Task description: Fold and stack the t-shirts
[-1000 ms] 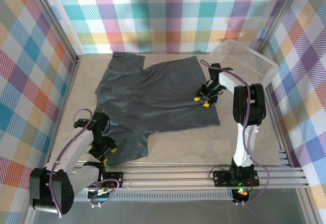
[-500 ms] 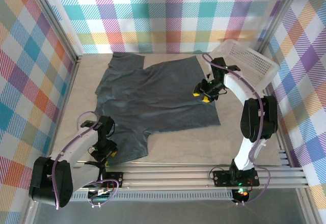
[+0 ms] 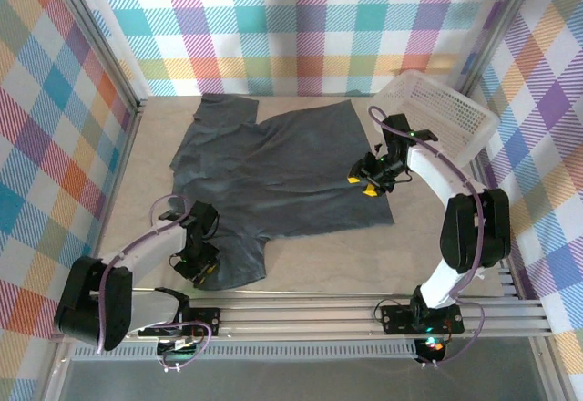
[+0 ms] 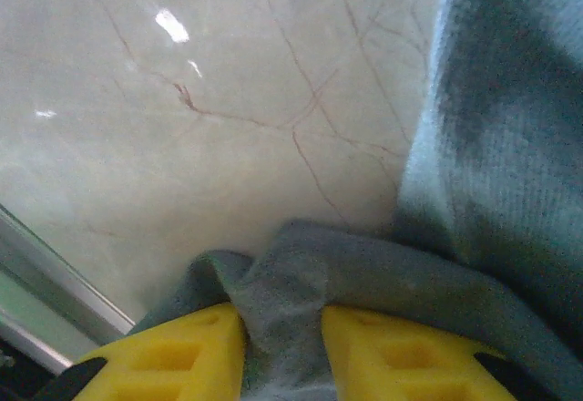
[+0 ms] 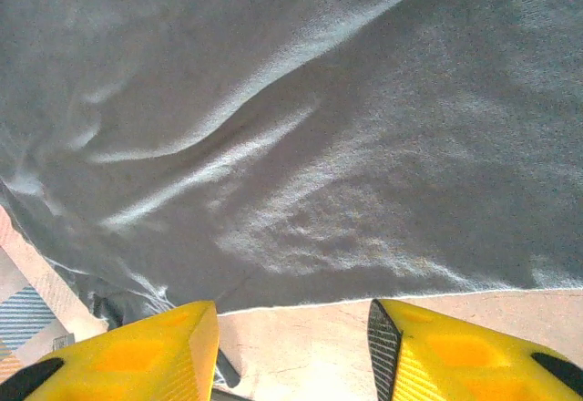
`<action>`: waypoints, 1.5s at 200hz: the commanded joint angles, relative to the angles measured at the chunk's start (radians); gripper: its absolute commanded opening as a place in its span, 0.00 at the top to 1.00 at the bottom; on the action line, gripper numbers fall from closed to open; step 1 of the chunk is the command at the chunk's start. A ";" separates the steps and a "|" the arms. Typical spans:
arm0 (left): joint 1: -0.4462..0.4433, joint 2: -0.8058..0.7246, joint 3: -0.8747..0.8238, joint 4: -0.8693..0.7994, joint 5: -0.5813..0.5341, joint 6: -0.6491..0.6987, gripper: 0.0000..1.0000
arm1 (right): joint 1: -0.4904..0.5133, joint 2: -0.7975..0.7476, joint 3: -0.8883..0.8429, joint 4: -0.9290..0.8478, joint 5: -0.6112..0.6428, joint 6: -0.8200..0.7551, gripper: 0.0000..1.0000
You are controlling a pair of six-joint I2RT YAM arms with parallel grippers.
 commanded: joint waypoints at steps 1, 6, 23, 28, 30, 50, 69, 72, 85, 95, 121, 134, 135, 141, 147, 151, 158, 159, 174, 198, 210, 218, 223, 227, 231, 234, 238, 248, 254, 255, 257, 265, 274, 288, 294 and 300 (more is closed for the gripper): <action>-0.043 0.033 -0.029 0.134 0.059 -0.095 0.72 | 0.005 -0.011 0.011 -0.009 -0.012 0.009 0.52; -0.049 0.037 -0.014 0.119 0.052 -0.098 0.73 | 0.005 -0.010 0.011 -0.011 -0.010 0.007 0.52; -0.061 0.046 -0.001 0.097 0.041 -0.098 0.74 | 0.005 -0.010 0.006 -0.010 -0.004 0.004 0.52; -0.062 0.045 -0.010 0.099 0.042 -0.099 0.75 | 0.005 -0.012 0.004 -0.008 -0.002 0.004 0.52; -0.062 0.045 -0.014 0.099 0.041 -0.100 0.76 | 0.005 -0.013 0.002 -0.008 -0.002 0.004 0.52; -0.063 0.009 -0.054 0.119 0.038 -0.123 0.88 | 0.005 -0.026 -0.014 -0.003 0.009 0.009 0.52; -0.066 -0.078 -0.037 0.067 0.004 -0.142 1.00 | 0.003 -0.042 -0.032 -0.003 0.030 0.011 0.53; -0.067 -0.090 -0.031 0.050 -0.005 -0.142 1.00 | 0.002 -0.045 -0.037 -0.005 0.037 0.012 0.53; -0.067 -0.150 0.011 -0.037 -0.034 -0.142 1.00 | -0.007 -0.059 -0.067 -0.012 0.073 0.032 0.54; -0.067 -0.190 0.042 -0.102 -0.049 -0.143 1.00 | -0.027 -0.072 -0.110 0.000 0.080 0.064 0.55; -0.069 -0.286 0.098 -0.240 -0.060 -0.192 1.00 | -0.087 -0.126 -0.247 0.059 0.091 0.183 0.56; -0.069 -0.337 0.108 -0.274 -0.051 -0.217 1.00 | -0.117 -0.147 -0.302 0.091 0.097 0.237 0.56; -0.070 -0.342 0.109 -0.277 -0.049 -0.219 1.00 | -0.119 -0.147 -0.306 0.093 0.097 0.240 0.56; -0.070 -0.363 0.114 -0.294 -0.045 -0.234 1.00 | -0.129 -0.151 -0.320 0.098 0.104 0.258 0.56; -0.070 -0.383 0.116 -0.306 -0.039 -0.244 1.00 | -0.141 -0.149 -0.329 0.093 0.117 0.274 0.56; -0.070 -0.392 0.119 -0.315 -0.034 -0.250 1.00 | -0.147 -0.149 -0.334 0.091 0.122 0.284 0.56; -0.069 -0.405 0.122 -0.330 -0.028 -0.254 1.00 | -0.164 -0.146 -0.348 0.091 0.126 0.302 0.56; -0.069 -0.407 0.124 -0.332 -0.026 -0.254 1.00 | -0.165 -0.147 -0.351 0.091 0.127 0.304 0.56; -0.070 -0.415 0.132 -0.360 -0.011 -0.251 1.00 | -0.200 -0.150 -0.391 0.098 0.149 0.339 0.56; -0.072 -0.413 0.143 -0.374 0.001 -0.243 1.00 | -0.246 -0.147 -0.452 0.164 0.124 0.356 0.56; -0.070 -0.414 0.150 -0.379 -0.004 -0.245 1.00 | -0.251 -0.139 -0.458 0.189 0.118 0.350 0.56; -0.071 -0.414 0.153 -0.376 -0.004 -0.245 1.00 | -0.251 -0.130 -0.458 0.205 0.117 0.347 0.56; -0.070 -0.414 0.154 -0.375 -0.003 -0.245 1.00 | -0.251 -0.123 -0.457 0.212 0.119 0.342 0.57; -0.071 -0.413 0.153 -0.373 -0.001 -0.245 1.00 | -0.253 -0.117 -0.456 0.217 0.120 0.341 0.57; -0.070 -0.413 0.152 -0.372 0.002 -0.245 1.00 | -0.253 -0.111 -0.454 0.218 0.120 0.336 0.57; -0.071 -0.412 0.152 -0.372 0.003 -0.244 1.00 | -0.254 -0.105 -0.451 0.210 0.121 0.334 0.57; -0.071 -0.411 0.153 -0.370 0.004 -0.245 1.00 | -0.255 -0.099 -0.447 0.192 0.123 0.333 0.57; -0.072 -0.411 0.155 -0.365 0.010 -0.243 1.00 | -0.257 -0.099 -0.452 0.172 0.124 0.332 0.57; -0.072 -0.411 0.156 -0.366 0.011 -0.242 1.00 | -0.257 -0.112 -0.466 0.178 0.123 0.337 0.57; -0.072 -0.411 0.156 -0.367 0.011 -0.243 1.00 | -0.257 -0.115 -0.470 0.180 0.123 0.338 0.57; -0.072 -0.412 0.157 -0.367 0.012 -0.243 1.00 | -0.257 -0.120 -0.476 0.181 0.122 0.340 0.57; -0.071 -0.411 0.157 -0.367 0.016 -0.243 1.00 | -0.257 -0.137 -0.494 0.188 0.123 0.350 0.57; -0.070 -0.411 0.160 -0.367 0.021 -0.243 1.00 | -0.257 -0.147 -0.501 0.178 0.119 0.353 0.57; -0.071 -0.412 0.162 -0.370 0.025 -0.240 1.00 | -0.255 -0.167 -0.506 0.143 0.121 0.352 0.57; -0.072 -0.411 0.166 -0.376 0.025 -0.240 1.00 | -0.255 -0.184 -0.511 0.133 0.128 0.353 0.57; -0.072 -0.411 0.168 -0.379 0.025 -0.236 1.00 | -0.255 -0.198 -0.516 0.130 0.133 0.351 0.57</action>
